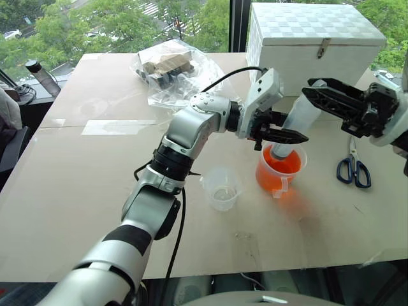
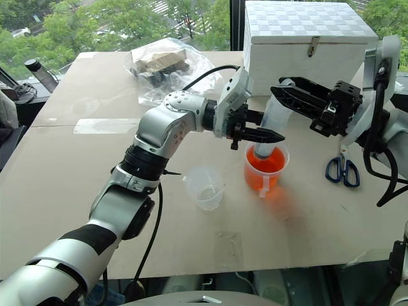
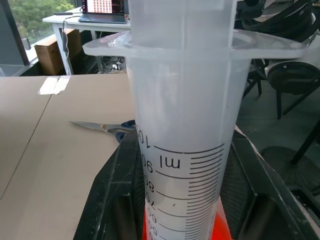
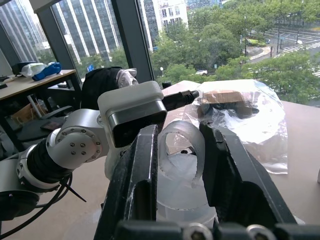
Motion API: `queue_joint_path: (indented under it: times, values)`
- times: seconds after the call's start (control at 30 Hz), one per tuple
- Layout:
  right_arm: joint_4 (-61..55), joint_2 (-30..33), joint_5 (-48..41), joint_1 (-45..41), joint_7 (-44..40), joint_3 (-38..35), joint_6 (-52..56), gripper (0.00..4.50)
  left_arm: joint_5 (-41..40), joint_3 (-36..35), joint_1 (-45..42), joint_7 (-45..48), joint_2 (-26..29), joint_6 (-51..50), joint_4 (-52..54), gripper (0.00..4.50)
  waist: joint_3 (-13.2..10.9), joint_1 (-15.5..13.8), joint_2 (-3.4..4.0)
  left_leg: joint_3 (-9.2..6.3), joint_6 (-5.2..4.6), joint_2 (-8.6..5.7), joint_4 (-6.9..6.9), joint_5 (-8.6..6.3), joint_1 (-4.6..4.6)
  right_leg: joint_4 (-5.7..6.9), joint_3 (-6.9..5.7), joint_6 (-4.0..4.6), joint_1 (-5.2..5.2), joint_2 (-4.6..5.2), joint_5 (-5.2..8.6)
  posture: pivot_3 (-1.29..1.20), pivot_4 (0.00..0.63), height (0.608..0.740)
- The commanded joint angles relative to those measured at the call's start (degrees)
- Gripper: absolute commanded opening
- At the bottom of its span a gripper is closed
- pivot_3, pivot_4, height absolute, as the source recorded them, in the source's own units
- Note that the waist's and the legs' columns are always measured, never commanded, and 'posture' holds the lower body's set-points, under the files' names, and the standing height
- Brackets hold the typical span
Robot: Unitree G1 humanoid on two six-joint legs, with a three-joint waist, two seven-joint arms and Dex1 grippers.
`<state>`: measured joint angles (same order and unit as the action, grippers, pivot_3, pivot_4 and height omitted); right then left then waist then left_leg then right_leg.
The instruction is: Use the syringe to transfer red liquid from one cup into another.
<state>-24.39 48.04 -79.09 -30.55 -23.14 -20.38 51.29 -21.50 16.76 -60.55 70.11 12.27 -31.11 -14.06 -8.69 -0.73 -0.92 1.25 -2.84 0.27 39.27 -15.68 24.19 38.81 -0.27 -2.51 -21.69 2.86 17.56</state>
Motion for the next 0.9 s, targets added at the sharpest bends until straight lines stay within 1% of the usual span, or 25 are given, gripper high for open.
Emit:
queue_joint_path:
  times: [0.03, 0.43, 0.8, 0.83, 0.87, 0.9]
  values:
    - [1.4, 0.6, -1.0, -3.0, 1.5, -4.6, -2.9, 0.96, 0.8, 2.0, 1.1, 2.3, 0.2, 0.9, 1.0, 1.35, 0.0, 0.0, 0.0, 0.0, 0.0, 0.0, 0.0, 0.0, 0.0, 0.0, 0.0, 0.0, 0.0, 0.0, 0.0, 0.0, 0.15, 0.74]
    - [2.0, 0.6, -2.3, -3.3, 2.5, -5.4, -3.2, 0.96, 0.7, 1.9, 1.1, 2.4, -0.3, 0.5, 0.5, 1.35, 0.0, 0.0, 0.0, 0.0, 0.0, 0.0, 0.0, 0.0, 0.0, 0.0, 0.0, 0.0, 0.0, 0.0, 0.0, 0.0, 0.15, 0.74]
    - [1.6, 0.7, -2.2, -2.6, 1.7, -5.0, -3.2, 0.96, 1.1, 1.6, 1.1, 2.3, -0.7, 1.7, 0.2, 1.35, 0.0, 0.0, 0.0, 0.0, 0.0, 0.0, 0.0, 0.0, 0.0, 0.0, 0.0, 0.0, 0.0, 0.0, 0.0, 0.0, 0.15, 0.74]
    - [1.7, 0.7, -2.6, -2.6, 1.4, -5.0, -3.0, 1.61, 1.1, 1.5, 1.1, 2.2, -0.8, 1.7, 0.1, 1.35, 0.0, 0.0, 0.0, 0.0, 0.0, 0.0, 0.0, 0.0, 0.0, 0.0, 0.0, 0.0, 0.0, 0.0, 0.0, 0.0, 0.15, 0.74]
    - [1.8, 1.0, -4.1, -2.4, 0.9, -5.2, -2.3, 1.79, 1.2, 1.4, 1.1, 2.2, -0.8, 1.8, 0.2, 1.35, 0.0, 0.0, 0.0, 0.0, 0.0, 0.0, 0.0, 0.0, 0.0, 0.01, 0.0, 0.0, 0.0, 0.0, 0.0, 0.0, 0.15, 0.74]
    - [1.5, 1.4, -6.1, -1.9, -0.3, -5.6, -1.5, 2.12, 1.2, 1.3, 1.1, 2.2, -0.9, 1.9, 0.2, 1.35, 0.0, -0.1, 0.01, 0.0, 0.0, 0.0, 0.0, 0.0, 0.0, 0.01, 0.0, 0.0, 0.0, 0.0, 0.0, 0.0, 0.15, 0.74]
